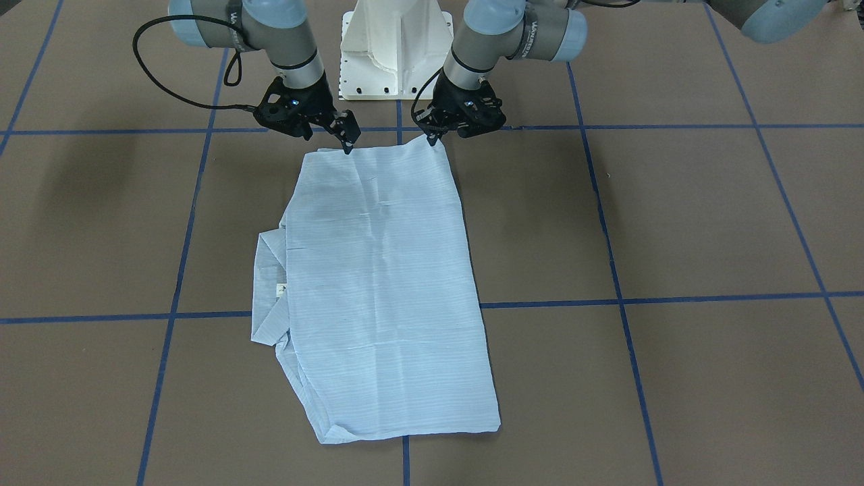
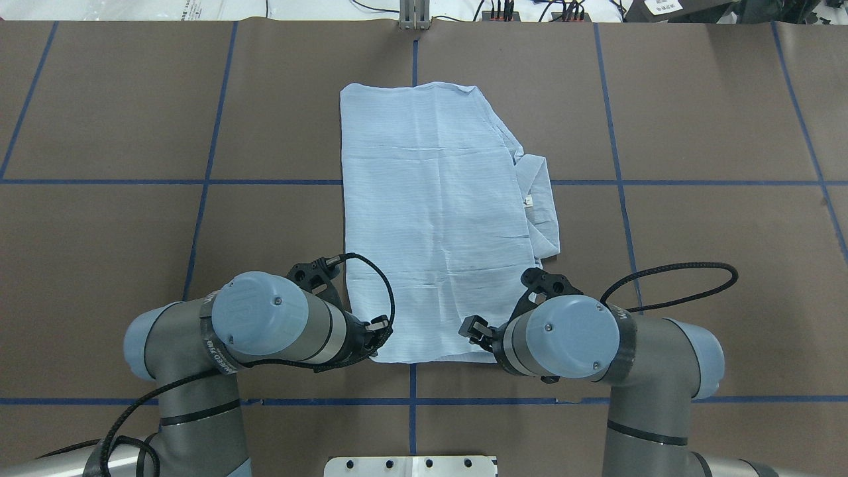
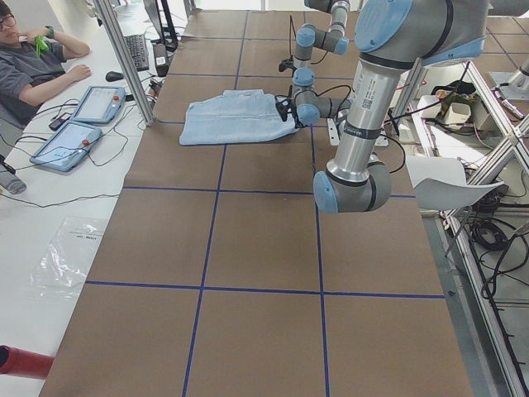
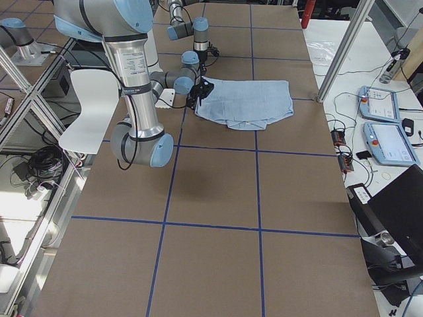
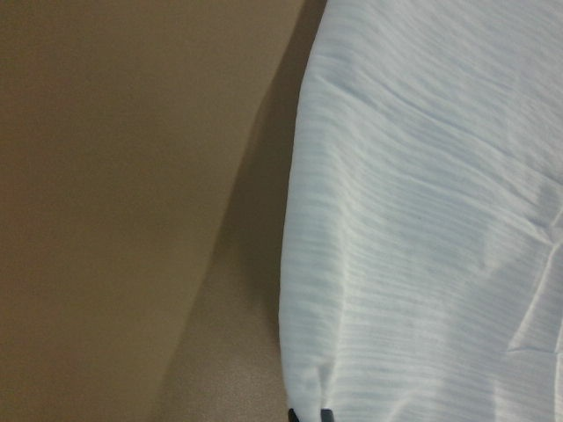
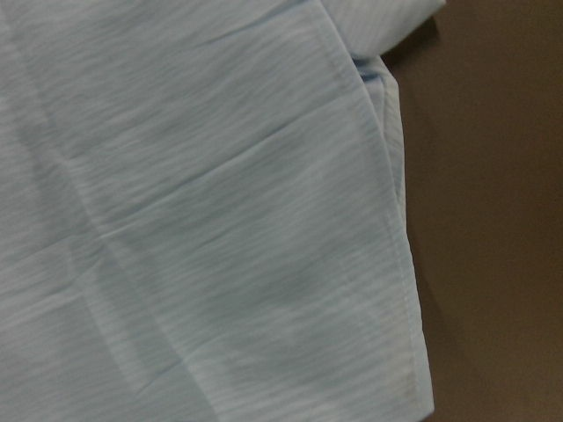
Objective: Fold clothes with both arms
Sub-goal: 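Lower the right gripper to the shirt's near edge beside the left gripper, then grasp the shirt's edge nearest the robot with both grippers, then lift the near edge with both grippers and carry it away from the robot, then lay the held edge onto the shirt's far edge with both grippers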
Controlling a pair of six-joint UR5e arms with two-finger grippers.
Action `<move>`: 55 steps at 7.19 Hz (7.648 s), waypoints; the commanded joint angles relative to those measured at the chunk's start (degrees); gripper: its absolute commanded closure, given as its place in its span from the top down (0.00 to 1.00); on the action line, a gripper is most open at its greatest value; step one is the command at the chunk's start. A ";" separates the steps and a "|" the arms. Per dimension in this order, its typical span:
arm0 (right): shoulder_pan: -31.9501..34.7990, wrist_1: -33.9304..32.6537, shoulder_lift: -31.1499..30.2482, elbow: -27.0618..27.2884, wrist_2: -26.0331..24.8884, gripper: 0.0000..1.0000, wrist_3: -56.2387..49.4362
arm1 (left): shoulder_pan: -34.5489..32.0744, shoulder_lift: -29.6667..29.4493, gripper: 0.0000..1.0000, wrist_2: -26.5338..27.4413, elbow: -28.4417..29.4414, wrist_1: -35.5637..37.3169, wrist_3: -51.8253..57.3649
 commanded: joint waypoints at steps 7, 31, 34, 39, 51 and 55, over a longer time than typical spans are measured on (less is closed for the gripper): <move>-0.17 -2.44 1.61 -3.74 -1.69 1.00 0.99 | -0.19 0.02 0.00 0.00 -0.09 -0.02 0.00; 1.57 -7.01 -0.68 17.80 16.77 0.00 0.29 | 3.33 -1.82 0.00 -6.24 -23.64 27.48 -3.26; 10.00 -7.10 4.41 11.82 16.42 0.00 -6.28 | -4.04 -2.79 0.00 -6.24 -19.89 26.61 2.08; 19.59 -6.84 12.75 -5.38 16.06 0.00 -21.06 | -13.54 -6.22 0.00 -6.33 -4.66 18.26 10.79; 24.70 2.70 25.24 -30.94 16.33 0.00 -30.83 | -21.10 -11.41 0.00 -6.77 17.03 0.61 12.83; 24.62 5.56 26.75 -34.33 16.50 0.00 -30.83 | -21.46 -11.85 0.00 -6.77 18.01 0.42 12.83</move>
